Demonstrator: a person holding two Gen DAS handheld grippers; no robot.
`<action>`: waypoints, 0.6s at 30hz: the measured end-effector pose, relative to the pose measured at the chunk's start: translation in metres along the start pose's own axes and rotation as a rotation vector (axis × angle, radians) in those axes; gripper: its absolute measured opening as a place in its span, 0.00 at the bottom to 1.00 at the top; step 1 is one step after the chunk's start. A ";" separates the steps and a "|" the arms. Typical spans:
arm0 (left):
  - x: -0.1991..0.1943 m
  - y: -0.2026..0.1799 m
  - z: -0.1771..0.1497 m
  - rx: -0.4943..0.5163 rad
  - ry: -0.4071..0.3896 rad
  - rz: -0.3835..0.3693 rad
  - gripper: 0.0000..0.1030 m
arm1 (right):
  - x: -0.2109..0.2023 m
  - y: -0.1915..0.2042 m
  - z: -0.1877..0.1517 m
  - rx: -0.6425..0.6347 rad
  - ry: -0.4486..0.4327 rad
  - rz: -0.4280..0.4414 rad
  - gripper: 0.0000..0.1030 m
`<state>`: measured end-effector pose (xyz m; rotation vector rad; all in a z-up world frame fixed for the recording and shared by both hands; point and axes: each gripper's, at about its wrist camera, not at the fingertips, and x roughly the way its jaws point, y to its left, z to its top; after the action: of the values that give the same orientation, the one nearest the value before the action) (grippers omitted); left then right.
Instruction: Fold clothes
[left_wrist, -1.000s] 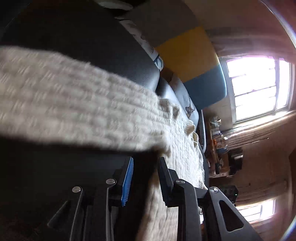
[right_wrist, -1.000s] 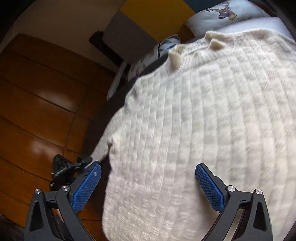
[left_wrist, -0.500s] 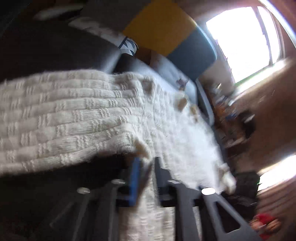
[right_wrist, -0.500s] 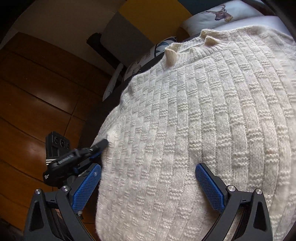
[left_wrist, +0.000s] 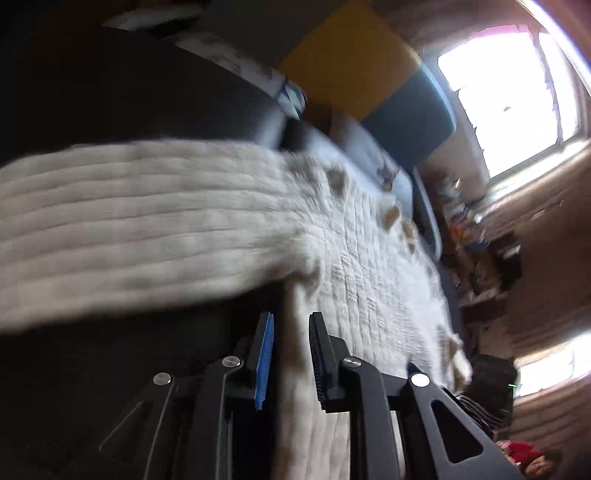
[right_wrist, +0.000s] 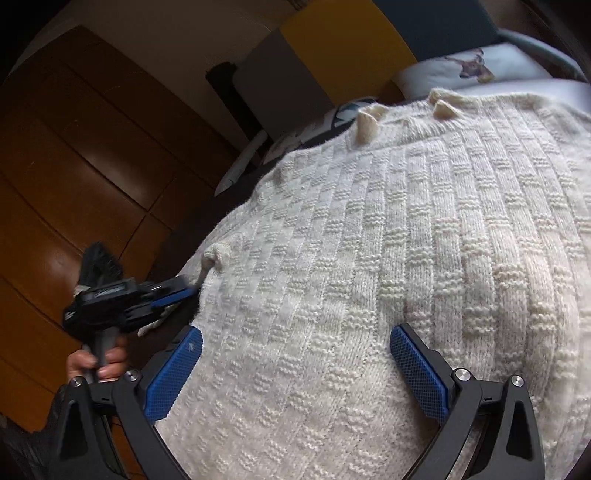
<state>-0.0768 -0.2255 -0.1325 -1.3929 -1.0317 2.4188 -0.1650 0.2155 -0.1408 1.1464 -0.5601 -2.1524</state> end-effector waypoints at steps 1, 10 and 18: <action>-0.022 0.014 -0.005 -0.022 -0.037 0.007 0.20 | -0.001 0.002 -0.001 -0.005 -0.005 -0.002 1.00; -0.185 0.191 -0.023 -0.336 -0.304 0.399 0.31 | 0.000 0.007 -0.003 -0.023 -0.024 -0.030 1.00; -0.175 0.218 0.007 -0.195 -0.239 0.455 0.34 | 0.011 0.014 0.007 0.014 0.028 -0.104 1.00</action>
<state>0.0554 -0.4720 -0.1469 -1.5726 -1.1299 2.9393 -0.1713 0.1990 -0.1345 1.2363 -0.5134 -2.2200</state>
